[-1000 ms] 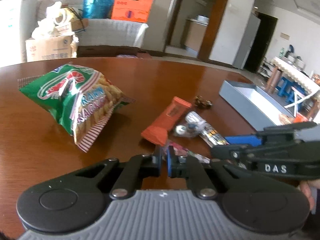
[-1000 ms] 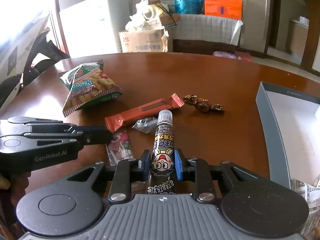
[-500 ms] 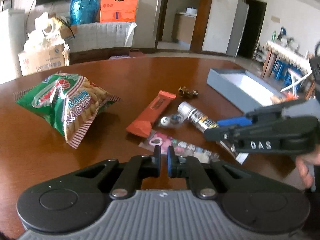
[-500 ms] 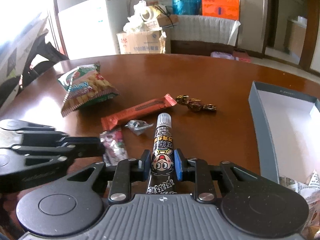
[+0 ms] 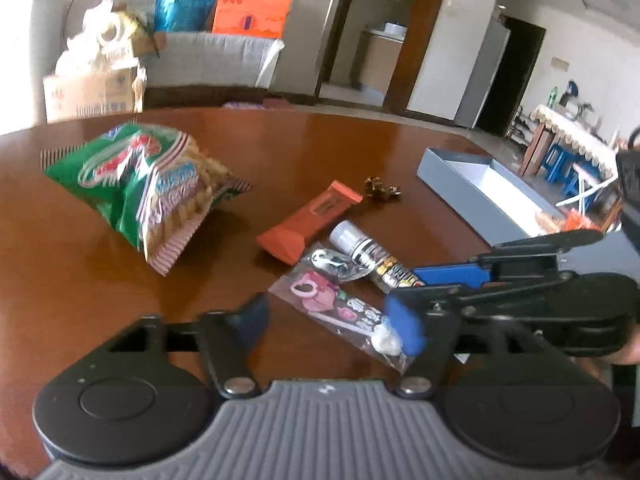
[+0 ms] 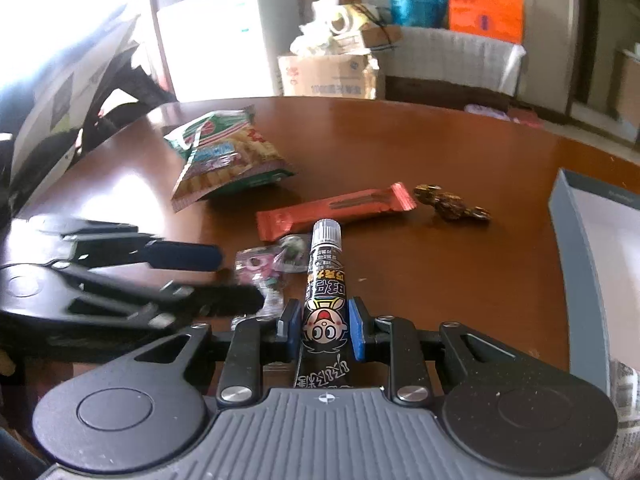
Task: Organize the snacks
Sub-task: 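Grasp the clear pink candy packet with the left gripper while the right holds the tube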
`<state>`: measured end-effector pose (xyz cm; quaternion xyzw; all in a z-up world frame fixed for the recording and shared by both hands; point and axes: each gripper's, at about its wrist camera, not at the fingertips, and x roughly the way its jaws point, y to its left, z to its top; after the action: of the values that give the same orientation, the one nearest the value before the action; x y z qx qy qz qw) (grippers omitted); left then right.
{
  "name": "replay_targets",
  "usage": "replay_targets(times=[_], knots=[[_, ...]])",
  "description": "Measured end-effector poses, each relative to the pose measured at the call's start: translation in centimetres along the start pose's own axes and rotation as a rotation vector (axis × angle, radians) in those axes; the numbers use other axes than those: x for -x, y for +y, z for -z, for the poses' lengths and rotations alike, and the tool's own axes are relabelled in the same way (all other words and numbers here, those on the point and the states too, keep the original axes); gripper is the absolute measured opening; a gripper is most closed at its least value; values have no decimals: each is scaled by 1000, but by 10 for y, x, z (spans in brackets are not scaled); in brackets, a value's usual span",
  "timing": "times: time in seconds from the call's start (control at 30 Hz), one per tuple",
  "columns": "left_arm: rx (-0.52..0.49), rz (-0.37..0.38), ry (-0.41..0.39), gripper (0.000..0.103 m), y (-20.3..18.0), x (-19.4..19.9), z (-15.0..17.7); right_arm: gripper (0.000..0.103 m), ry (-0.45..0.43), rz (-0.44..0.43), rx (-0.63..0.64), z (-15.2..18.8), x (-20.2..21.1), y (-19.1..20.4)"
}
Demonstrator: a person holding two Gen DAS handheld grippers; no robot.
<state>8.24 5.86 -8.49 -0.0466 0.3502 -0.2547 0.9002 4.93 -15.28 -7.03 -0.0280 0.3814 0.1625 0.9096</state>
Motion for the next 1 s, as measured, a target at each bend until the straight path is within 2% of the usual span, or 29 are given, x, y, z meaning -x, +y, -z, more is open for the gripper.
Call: replay_targets(times=[0.03,0.13,0.23,0.4,0.5,0.6,0.67,0.7,0.77,0.8,0.9,0.97,1.0], knots=[[12,5,-5,95,0,1,0,27,0,1,-11,0,1,-2],[16,-27,-44,95,-6,6,1,27,0,5,-26,0,2,-6],[13,-106,-23,95,-15,0,4,27,1,-1,-60,0,3,-13],[-125,-234,-23,98,-45,-19,15,27,7,16,-105,3,9,-26],[-135,-238,-21,97,-47,-23,17,27,9,27,-86,5,11,-25],[-135,-231,-10,84,-40,-18,14,27,14,14,-50,5,10,-17],[-137,-219,-17,66,-35,-14,13,27,12,4,-40,5,10,-13],[-135,-216,-19,62,-31,-12,13,27,16,5,-25,5,10,-11],[-129,-210,-25,45,-24,-8,13,27,18,5,-11,5,8,-7],[-124,-206,-28,41,-21,-7,12,27,19,1,-10,5,8,-5],[-102,-191,-34,15,-13,-6,10,27,23,-6,10,5,9,1],[-74,-161,-36,8,-8,-5,8,27,20,-6,24,5,9,5],[-74,-148,-36,7,-7,-5,8,27,18,-6,29,4,9,6]])
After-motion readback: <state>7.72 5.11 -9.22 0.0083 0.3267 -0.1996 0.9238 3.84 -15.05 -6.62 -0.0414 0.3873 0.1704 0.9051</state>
